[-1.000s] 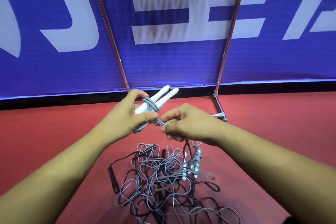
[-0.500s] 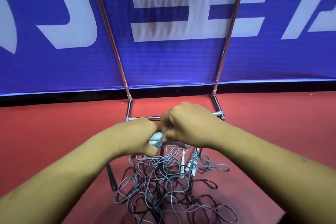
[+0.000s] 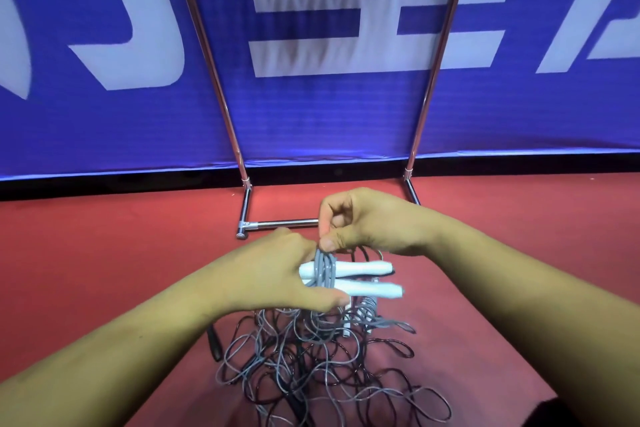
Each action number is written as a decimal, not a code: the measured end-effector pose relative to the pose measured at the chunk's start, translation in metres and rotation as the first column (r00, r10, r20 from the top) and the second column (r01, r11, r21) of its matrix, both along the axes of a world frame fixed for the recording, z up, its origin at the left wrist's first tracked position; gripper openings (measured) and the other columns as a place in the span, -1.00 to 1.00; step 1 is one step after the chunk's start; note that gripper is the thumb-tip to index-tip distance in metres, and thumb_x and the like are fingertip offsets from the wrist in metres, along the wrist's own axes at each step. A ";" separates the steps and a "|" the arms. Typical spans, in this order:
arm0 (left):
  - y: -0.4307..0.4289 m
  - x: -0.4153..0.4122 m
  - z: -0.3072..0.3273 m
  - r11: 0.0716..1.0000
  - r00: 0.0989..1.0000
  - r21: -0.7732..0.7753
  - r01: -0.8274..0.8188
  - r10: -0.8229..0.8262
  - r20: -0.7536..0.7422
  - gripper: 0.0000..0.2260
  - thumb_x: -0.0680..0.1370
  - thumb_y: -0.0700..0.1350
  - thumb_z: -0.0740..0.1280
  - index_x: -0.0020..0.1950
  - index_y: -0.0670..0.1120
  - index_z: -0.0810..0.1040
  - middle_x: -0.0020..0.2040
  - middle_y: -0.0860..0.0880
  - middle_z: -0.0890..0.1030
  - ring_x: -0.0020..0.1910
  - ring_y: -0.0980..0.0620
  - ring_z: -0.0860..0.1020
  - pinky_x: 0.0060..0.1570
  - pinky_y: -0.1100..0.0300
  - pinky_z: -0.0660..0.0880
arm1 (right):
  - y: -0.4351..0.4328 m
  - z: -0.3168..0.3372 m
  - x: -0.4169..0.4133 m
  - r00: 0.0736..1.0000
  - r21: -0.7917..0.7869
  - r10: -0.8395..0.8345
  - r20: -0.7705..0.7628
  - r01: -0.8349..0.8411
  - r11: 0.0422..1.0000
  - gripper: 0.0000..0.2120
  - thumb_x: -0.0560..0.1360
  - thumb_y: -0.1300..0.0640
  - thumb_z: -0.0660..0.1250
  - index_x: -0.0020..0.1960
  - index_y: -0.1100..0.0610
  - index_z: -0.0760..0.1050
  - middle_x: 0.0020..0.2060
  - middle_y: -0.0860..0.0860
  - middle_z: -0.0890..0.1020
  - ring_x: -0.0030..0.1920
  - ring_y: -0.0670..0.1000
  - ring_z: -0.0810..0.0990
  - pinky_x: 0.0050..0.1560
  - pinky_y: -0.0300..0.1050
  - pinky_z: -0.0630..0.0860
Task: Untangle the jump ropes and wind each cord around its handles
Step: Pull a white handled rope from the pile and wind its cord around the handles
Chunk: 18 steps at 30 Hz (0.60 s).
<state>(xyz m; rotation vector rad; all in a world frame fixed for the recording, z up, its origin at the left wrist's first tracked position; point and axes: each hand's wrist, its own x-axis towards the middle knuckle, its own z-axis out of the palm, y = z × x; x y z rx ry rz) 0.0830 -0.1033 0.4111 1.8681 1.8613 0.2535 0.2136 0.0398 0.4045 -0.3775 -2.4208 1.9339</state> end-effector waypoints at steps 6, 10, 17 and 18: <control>-0.004 -0.003 0.005 0.963 0.960 0.171 -0.208 0.167 0.226 -0.48 0.27 0.34 0.41 0.13 0.18 0.37 -0.26 -0.08 0.63 -0.32 -0.08 0.51 -0.28 0.03 0.47 | 0.019 -0.017 0.007 0.997 -0.150 -0.078 -0.007 0.077 0.986 -0.90 0.51 0.40 0.32 -0.12 0.24 0.50 -0.33 0.13 0.57 -0.42 -0.05 0.50 -0.42 -0.27 0.42; -0.005 -0.001 0.014 0.957 0.894 0.194 -0.214 0.112 0.434 -0.58 0.44 0.00 0.51 0.19 0.26 0.43 -0.27 0.03 0.64 -0.46 0.02 0.43 -0.43 0.23 0.40 | 0.018 -0.023 0.008 0.999 -0.086 -0.041 -0.002 0.041 0.995 -0.91 0.42 0.39 0.27 -0.09 0.31 0.51 -0.33 0.18 0.52 -0.33 0.05 0.42 -0.35 -0.20 0.38; 0.003 -0.030 0.020 0.881 0.719 0.094 -0.464 0.312 0.621 -0.74 0.53 -0.23 0.41 -0.03 -0.05 0.32 -0.37 -0.22 0.41 -0.53 0.03 0.23 -0.55 0.29 0.18 | 0.013 -0.024 0.012 0.988 -0.035 -0.145 0.060 0.148 0.988 -0.84 0.61 0.18 0.27 -0.07 0.20 0.59 -0.43 0.06 0.50 -0.47 -0.03 0.43 -0.45 -0.27 0.39; 0.003 -0.035 0.019 0.865 0.710 0.093 -0.493 0.339 0.617 -0.73 0.53 -0.25 0.40 -0.02 -0.09 0.29 -0.36 -0.22 0.40 -0.53 0.02 0.22 -0.55 0.29 0.17 | 0.012 -0.021 0.011 0.986 -0.021 -0.156 0.054 0.157 0.987 -0.83 0.61 0.18 0.26 -0.05 0.20 0.60 -0.45 0.05 0.48 -0.48 -0.03 0.41 -0.45 -0.29 0.38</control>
